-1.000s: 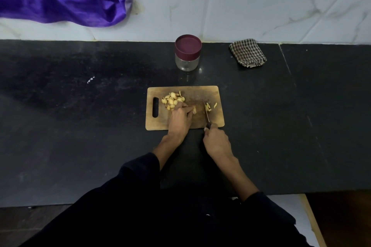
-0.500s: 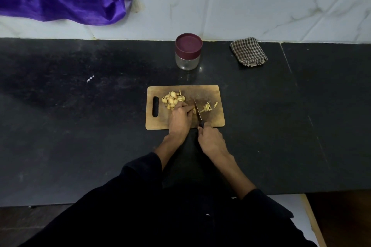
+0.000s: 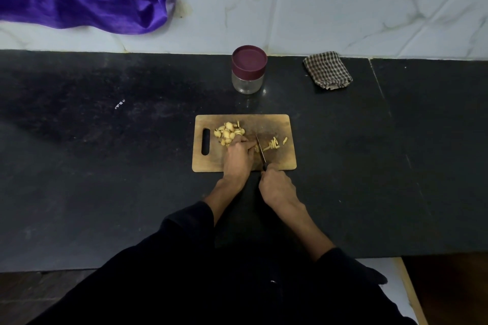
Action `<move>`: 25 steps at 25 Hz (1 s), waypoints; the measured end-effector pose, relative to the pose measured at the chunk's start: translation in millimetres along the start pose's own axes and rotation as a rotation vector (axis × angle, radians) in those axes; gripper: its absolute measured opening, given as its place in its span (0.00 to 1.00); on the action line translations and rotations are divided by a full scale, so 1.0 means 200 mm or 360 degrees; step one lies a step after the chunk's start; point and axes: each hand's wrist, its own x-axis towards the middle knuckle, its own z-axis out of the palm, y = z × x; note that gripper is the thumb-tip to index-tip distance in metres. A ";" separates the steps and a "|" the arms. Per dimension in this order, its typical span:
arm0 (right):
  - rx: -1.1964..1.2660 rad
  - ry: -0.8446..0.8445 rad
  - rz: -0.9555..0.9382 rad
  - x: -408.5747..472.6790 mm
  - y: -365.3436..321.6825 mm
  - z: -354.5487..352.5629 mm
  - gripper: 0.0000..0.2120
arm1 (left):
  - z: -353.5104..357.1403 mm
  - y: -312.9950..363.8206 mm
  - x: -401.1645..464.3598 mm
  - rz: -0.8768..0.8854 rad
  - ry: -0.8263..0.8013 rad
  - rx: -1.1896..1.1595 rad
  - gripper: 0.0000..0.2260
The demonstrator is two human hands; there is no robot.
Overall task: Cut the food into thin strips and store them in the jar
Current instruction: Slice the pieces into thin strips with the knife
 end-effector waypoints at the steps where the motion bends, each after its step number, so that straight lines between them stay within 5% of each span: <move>1: -0.0003 -0.0003 0.0003 -0.01 0.00 0.00 0.12 | 0.00 0.00 0.00 0.0001 -0.0003 0.0007 0.09; 25: 0.0165 0.0029 -0.0064 0.01 0.02 -0.01 0.12 | -0.02 -0.01 -0.01 0.0020 -0.0017 -0.0059 0.12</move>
